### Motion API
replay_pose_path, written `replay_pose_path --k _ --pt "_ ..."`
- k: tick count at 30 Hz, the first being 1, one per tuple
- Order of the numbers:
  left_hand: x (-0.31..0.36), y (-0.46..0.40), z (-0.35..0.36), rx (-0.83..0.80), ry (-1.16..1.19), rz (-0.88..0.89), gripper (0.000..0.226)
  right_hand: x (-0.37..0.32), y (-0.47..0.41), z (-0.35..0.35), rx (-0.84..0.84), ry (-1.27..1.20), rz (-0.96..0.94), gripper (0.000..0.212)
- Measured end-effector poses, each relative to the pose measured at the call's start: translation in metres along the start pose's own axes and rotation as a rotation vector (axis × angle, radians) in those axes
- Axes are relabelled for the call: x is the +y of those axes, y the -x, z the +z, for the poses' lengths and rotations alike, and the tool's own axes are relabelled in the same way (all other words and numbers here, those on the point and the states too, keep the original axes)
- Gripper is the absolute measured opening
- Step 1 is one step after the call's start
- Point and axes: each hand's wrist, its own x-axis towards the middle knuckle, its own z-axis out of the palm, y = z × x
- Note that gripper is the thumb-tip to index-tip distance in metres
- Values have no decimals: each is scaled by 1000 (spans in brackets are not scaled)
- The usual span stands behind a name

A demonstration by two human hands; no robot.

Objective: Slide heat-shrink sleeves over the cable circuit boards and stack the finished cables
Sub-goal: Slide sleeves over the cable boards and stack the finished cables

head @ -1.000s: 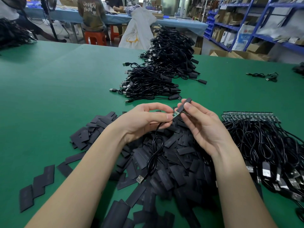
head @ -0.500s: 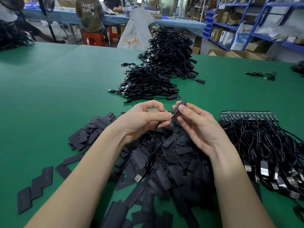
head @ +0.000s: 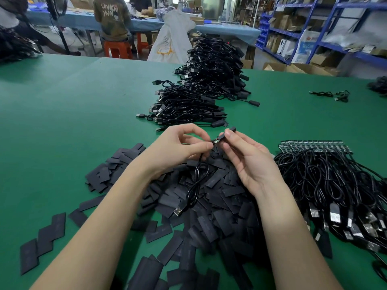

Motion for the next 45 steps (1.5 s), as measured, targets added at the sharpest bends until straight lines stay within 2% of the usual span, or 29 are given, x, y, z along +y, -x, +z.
replay_pose_path --k 7,12,23,32,37,45 --pt "-4 -4 4 82 -58 53 5 4 -1 2 34 -23 -15 23" --pt "-6 -6 4 103 -107 99 6 4 0 2 33 -32 -8 9" --pt "-3 -3 4 124 -293 257 5 6 0 3 2 49 -26 8" --pt "-6 -5 5 138 -205 231 7 6 2 8 -1 89 -39 18" --pt "-7 -7 8 106 -101 196 11 7 4 9 -2 140 -129 26" --pt "-7 -7 8 117 -86 205 9 11 3 13 -11 154 -160 23"
